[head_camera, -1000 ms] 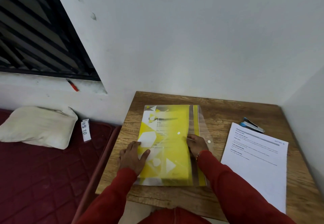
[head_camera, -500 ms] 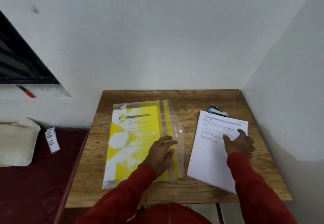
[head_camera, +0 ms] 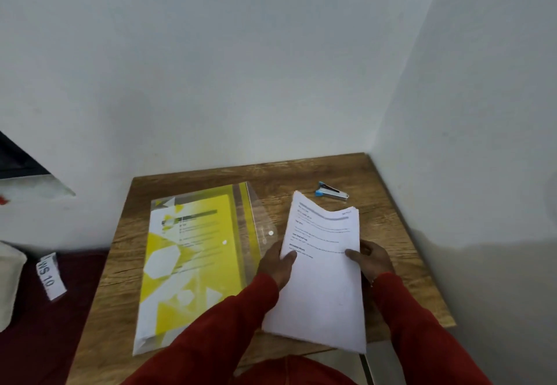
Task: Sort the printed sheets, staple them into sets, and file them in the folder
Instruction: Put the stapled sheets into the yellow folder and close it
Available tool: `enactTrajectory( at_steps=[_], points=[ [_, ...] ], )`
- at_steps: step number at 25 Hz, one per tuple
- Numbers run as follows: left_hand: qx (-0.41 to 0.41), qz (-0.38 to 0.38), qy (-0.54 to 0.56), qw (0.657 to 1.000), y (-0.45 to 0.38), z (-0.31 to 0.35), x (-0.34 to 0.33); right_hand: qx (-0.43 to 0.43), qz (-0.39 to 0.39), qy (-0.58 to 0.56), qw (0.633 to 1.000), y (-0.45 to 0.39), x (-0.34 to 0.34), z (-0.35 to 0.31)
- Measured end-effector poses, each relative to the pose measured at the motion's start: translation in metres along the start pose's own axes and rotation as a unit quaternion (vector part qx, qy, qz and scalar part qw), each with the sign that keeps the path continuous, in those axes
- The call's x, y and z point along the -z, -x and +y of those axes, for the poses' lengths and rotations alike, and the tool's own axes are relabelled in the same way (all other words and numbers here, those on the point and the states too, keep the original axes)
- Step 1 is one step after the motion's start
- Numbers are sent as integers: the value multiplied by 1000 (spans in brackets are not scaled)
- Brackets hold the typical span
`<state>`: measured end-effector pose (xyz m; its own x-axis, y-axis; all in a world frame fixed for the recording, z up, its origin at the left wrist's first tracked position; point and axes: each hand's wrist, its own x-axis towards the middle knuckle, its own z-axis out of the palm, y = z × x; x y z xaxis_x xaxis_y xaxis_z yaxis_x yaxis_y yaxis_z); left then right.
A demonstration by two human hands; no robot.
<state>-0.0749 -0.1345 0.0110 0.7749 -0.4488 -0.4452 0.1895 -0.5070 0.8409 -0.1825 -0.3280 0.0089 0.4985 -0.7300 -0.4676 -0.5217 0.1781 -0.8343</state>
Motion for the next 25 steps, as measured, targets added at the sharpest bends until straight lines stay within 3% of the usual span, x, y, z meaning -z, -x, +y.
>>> enactTrajectory(
  at_steps=[4, 8, 11, 13, 15, 17, 19, 25],
  points=[
    [-128, 48, 115, 984, 19, 19, 21, 64, -119, -145, 980, 19, 4, -26],
    [-110, 62, 213, 969, 16, 29, 43, 83, -245, -180, 949, 21, 2, -40],
    [-50, 132, 127, 982, 8, 20, 48, 106, -166, -153, 969, 17, -10, -42],
    [-22, 179, -34, 983, 11, 0, 51, 102, -77, -174, 976, 10, -12, -37],
    [30, 177, -250, 952, 22, -27, 49, 86, -26, -186, 978, 2, -8, -31],
    [63, 158, -373, 912, 29, -44, 43, 84, -18, -170, 982, -4, -4, -24],
    [57, 161, -378, 910, 29, -47, 43, 83, -23, -156, 984, -6, -5, -20],
    [14, 180, -262, 948, 21, -55, 63, 55, -47, -163, 984, -5, -14, -12]
  ],
)
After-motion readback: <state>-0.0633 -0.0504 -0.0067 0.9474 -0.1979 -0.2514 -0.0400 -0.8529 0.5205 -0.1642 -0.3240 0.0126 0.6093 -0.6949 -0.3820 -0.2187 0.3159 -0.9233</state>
